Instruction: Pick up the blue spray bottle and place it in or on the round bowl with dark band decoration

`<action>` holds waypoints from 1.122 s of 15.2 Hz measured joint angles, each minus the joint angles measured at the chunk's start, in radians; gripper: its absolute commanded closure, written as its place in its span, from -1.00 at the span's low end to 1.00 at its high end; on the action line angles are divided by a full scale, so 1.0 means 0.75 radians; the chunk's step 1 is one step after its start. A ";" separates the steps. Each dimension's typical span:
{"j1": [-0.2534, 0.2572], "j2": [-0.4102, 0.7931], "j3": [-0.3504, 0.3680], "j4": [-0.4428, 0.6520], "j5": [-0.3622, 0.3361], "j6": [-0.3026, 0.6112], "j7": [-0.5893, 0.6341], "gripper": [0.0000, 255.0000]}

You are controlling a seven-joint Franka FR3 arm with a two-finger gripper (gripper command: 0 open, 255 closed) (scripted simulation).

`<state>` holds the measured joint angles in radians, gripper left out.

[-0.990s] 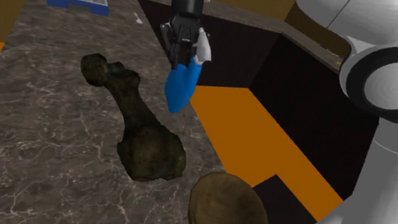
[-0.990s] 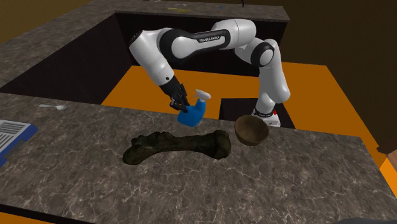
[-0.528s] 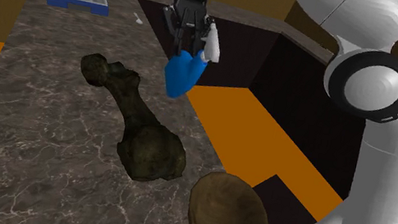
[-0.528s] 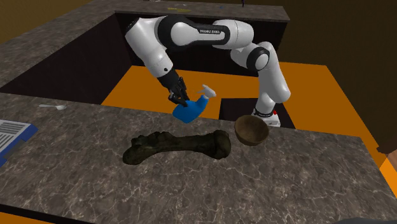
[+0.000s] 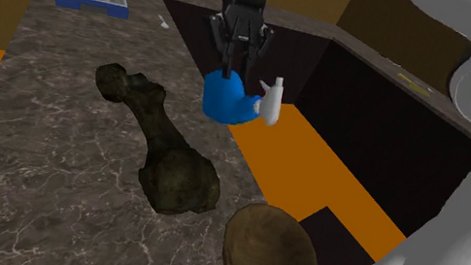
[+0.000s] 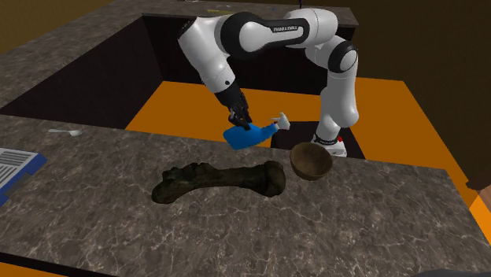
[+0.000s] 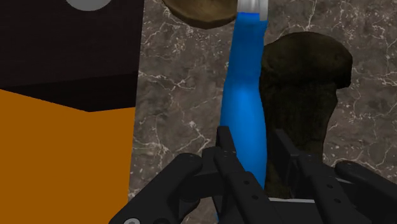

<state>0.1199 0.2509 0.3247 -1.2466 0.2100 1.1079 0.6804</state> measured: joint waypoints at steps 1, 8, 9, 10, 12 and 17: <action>-0.005 -0.070 0.003 -0.097 0.020 0.030 -0.002 1.00; -0.007 -0.469 0.015 -0.581 0.143 0.136 -0.013 1.00; -0.005 -0.525 0.014 -0.642 0.160 0.146 -0.017 1.00; -0.002 -0.581 0.013 -0.700 0.177 0.150 -0.020 1.00; 0.012 -0.677 0.022 -0.803 0.214 0.165 -0.009 1.00; 0.054 -0.926 0.033 -1.033 0.306 0.165 0.017 1.00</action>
<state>0.1605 -0.4436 0.3493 -2.0211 0.4398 1.2319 0.6929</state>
